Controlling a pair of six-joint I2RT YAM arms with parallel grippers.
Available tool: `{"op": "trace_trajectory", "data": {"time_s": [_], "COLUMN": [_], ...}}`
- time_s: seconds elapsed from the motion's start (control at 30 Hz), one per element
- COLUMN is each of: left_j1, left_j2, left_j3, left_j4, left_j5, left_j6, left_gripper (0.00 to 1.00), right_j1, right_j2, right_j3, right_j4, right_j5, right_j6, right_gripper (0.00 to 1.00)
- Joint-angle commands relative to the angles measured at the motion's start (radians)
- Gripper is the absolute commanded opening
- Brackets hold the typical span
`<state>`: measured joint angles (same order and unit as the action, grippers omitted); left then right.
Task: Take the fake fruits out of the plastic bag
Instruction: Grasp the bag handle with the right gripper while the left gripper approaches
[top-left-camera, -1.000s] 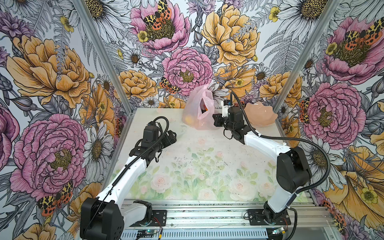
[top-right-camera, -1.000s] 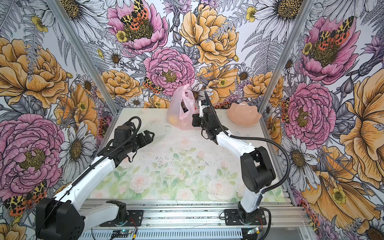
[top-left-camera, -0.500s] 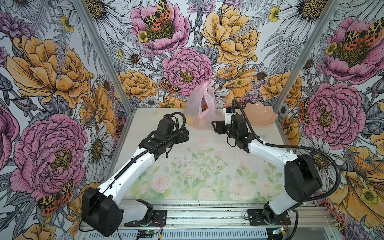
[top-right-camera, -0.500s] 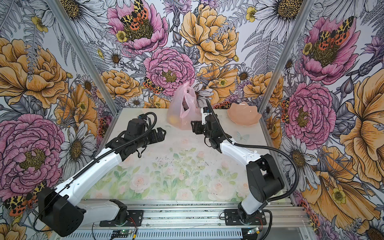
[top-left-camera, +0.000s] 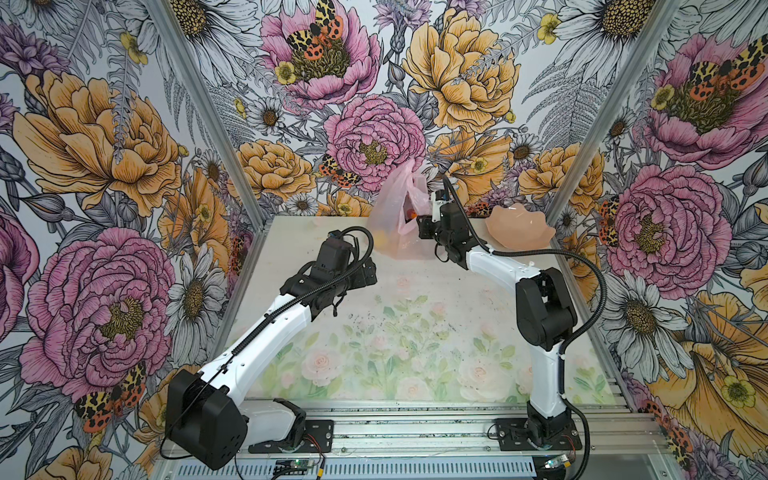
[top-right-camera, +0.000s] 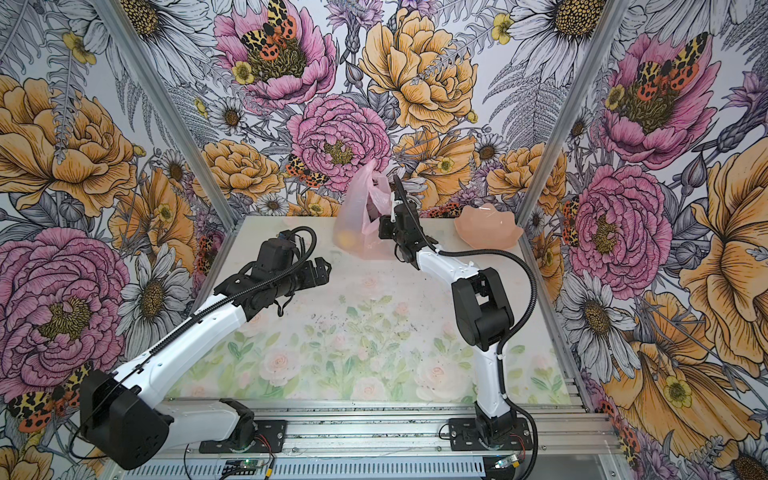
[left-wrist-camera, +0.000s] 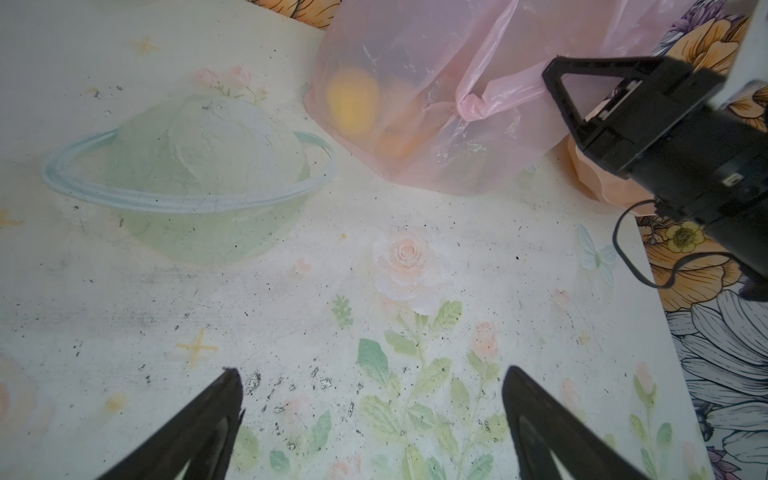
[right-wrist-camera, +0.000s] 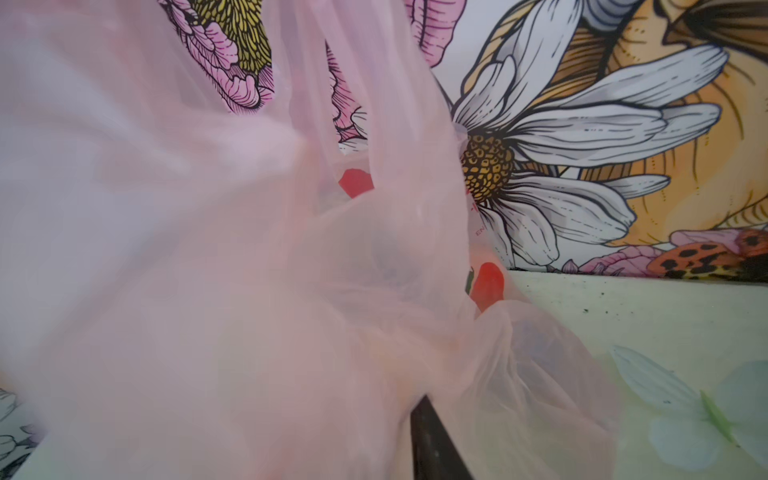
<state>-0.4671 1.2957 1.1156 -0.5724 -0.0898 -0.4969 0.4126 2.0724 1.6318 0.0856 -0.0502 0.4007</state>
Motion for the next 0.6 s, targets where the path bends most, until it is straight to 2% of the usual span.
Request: {"op": "trace_trajectory", "data": {"time_s": [0.0,0.3,0.57], "left_j1": [-0.001,-0.045,-0.123], "left_j2": [0.046,0.237,0.47], "left_j3": [0.05,0.277,0.588], "left_j4": [-0.004,-0.007,-0.159], "left_j5": [-0.016,0.001,-0.1], "left_j6": [0.032,0.068,0.092], "left_gripper": [0.97,0.97,0.97], "right_j1": [0.007,0.016,0.03], "right_j2": [-0.048,-0.345,-0.58], "right_j3": [0.002,-0.325,-0.592], "right_j4": [-0.017,0.038,0.053], "right_j5": [-0.046,-0.112,-0.154], "right_j6": [-0.021,0.024,0.06], "right_gripper": [0.0,0.0,0.0]}}
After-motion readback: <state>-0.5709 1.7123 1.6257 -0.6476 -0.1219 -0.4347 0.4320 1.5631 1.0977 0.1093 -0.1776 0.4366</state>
